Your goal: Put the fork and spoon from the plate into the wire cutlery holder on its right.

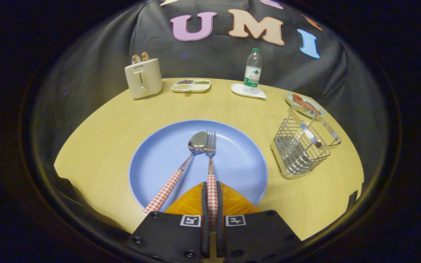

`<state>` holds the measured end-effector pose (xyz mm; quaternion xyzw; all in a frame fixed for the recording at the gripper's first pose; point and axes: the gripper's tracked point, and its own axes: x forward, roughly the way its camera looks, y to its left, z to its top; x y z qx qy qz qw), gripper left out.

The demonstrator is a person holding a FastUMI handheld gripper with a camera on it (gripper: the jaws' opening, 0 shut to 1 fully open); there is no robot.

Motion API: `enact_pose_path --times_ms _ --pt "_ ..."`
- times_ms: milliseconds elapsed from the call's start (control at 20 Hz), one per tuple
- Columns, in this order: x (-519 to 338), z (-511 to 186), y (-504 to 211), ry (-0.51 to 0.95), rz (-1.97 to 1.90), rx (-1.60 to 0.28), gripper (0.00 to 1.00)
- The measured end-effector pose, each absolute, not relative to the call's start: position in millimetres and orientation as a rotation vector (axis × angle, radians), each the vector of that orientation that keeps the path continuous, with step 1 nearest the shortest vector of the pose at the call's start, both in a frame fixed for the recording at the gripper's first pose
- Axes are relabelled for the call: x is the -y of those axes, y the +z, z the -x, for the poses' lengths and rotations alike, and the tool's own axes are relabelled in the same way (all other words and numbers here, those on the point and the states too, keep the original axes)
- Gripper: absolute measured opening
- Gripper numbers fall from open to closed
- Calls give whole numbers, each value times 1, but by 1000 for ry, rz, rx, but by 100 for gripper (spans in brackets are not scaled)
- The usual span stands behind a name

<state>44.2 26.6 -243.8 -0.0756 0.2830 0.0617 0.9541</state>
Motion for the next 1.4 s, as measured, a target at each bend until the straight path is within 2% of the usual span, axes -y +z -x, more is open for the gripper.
enact_pose_path --times_ms 50,800,1100,1400 --pt "-28 -44 -243 128 153 -574 10" --pt "-7 -22 -174 150 100 -632 10" --pt "52 -9 -118 100 111 -666 10" --pt "117 -29 -90 45 232 -752 10"
